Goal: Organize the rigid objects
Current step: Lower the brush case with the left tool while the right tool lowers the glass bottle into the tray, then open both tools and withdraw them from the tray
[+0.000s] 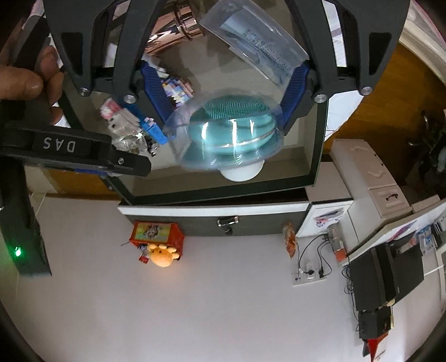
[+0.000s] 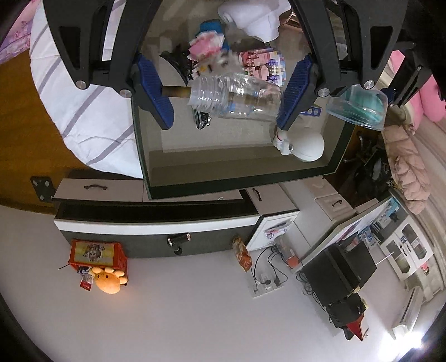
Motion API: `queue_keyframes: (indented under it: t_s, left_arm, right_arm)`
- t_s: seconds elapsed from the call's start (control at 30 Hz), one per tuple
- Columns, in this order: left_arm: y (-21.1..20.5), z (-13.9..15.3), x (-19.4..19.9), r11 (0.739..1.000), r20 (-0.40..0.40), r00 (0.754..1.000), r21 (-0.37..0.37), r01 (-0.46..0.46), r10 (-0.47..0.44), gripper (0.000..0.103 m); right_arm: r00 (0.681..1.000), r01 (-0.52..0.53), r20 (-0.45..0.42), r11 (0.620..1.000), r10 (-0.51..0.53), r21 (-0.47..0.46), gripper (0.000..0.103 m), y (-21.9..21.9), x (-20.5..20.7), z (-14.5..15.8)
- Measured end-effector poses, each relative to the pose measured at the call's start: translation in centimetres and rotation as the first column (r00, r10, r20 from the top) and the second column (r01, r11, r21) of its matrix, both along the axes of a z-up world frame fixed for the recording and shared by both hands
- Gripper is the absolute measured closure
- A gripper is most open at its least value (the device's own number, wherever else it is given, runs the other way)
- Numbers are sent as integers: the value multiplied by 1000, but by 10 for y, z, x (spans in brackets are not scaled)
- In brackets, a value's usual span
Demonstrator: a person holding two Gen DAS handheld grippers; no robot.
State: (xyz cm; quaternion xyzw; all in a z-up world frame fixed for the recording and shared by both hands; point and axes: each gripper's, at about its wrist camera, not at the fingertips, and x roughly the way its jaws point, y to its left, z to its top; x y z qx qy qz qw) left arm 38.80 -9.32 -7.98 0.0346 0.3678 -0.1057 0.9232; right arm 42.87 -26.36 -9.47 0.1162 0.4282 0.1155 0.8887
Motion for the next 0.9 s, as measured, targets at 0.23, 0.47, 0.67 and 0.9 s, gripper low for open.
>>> queue_keyframes:
  t_s: [0.23,0.47,0.67,0.9]
  left_arm:
    - [0,10,-17,999,79,997,49,-8,4,0]
    - [22,38,-59,998,172,983,16,-65,61,0]
    - [40,58,-114,994,224,969,0,-111,108,0]
    - [53,77,-176,988,238,960,14,-157,149,0]
  right_arm:
    - [1000,7,-11,1000,-7,25,15,-1,-6,1]
    - [997,47,62,997,-51,65,0,-11,-41,27]
    - [987,57,151,998,-61,28,0,-4,-104,57]
    - [960,100,270,993,-78,-68,0,5,-208,85]
